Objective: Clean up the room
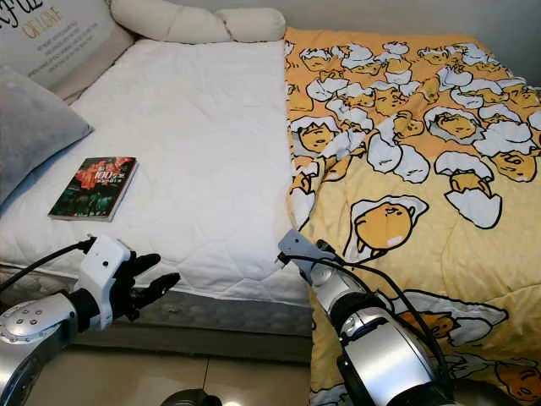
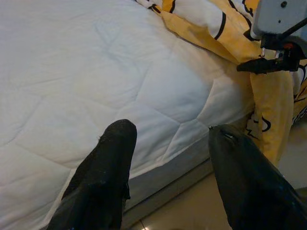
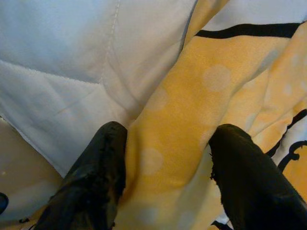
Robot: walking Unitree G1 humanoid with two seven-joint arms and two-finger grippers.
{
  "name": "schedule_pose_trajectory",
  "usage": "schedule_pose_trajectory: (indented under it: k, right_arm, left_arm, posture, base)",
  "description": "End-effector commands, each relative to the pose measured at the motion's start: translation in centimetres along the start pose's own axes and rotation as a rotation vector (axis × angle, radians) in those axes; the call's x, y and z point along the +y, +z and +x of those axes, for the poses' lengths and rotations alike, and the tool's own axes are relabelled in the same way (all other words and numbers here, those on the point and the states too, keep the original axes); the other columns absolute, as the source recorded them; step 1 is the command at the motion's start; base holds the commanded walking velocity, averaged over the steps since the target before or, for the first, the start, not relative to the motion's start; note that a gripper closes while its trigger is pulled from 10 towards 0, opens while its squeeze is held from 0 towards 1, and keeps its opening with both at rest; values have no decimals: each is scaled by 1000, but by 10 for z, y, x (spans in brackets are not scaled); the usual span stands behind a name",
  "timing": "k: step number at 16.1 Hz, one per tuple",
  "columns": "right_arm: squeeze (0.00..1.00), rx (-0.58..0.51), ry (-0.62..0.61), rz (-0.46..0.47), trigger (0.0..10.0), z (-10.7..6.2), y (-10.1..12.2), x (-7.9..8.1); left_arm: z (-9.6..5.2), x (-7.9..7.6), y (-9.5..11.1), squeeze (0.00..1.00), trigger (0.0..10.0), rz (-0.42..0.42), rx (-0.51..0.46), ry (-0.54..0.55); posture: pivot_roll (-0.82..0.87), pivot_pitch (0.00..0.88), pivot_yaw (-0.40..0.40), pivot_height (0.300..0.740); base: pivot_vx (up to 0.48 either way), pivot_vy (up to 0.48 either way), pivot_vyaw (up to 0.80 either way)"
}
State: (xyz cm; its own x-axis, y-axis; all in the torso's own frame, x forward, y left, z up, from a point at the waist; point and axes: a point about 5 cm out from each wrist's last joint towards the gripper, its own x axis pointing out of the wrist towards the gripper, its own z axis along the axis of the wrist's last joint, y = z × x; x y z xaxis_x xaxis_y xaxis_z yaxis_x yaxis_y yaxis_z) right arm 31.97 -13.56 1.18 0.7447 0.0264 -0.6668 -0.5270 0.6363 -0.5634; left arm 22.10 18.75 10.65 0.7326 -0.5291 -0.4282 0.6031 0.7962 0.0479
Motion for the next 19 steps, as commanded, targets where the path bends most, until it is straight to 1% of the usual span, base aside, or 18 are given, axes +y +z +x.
schedule_pose_trajectory:
  k: [1,5,7,11,12,13,14,17,18,19]
  right_arm:
    - [0,-8,-10,7,0,0,2,-1]
    - [0,-21,5,50,0,0,4,4]
    - [0,-22,7,61,0,0,3,4]
    - [0,-28,3,88,0,0,2,0]
    - [0,-30,7,110,0,0,2,-1]
    - [0,-39,19,160,0,0,3,-2]
    - [0,-50,20,165,0,0,4,-3]
    - [0,-93,28,191,0,-1,10,-7]
    - [0,-168,110,291,0,-2,23,-5]
    - [0,-218,165,327,0,-3,31,-4]
  left_arm:
    - [0,4,3,0,10000,13,1,-2]
    - [1,7,5,0,10000,25,3,4]
    - [2,6,6,0,10000,27,0,-22]
    - [4,2,6,0,10000,14,10,-85]
    - [2,2,5,0,10000,11,18,-99]
    - [0,1,3,0,10000,8,38,-139]
    - [-1,0,2,0,10000,8,45,-153]
    - [-1,1,2,0,10000,7,51,-160]
    - [0,2,1,0,10000,6,53,-164]
    - [0,2,1,0,10000,6,54,-168]
  posture:
    - [106,0,33,740]
    - [101,0,42,740]
    - [93,0,49,740]
    - [79,0,55,740]
    - [75,0,57,740]
    - [70,0,58,740]
    - [71,0,56,740]
    - [67,0,58,740]
    - [65,0,60,740]
    - [64,0,61,740]
  base:
    - [0,0,0]
    - [0,0,0]
    - [0,0,0]
    - [0,0,0]
    - [0,0,0]
    - [0,0,0]
    - [0,0,0]
    - [0,0,0]
    - [0,0,0]
    - [0,0,0]
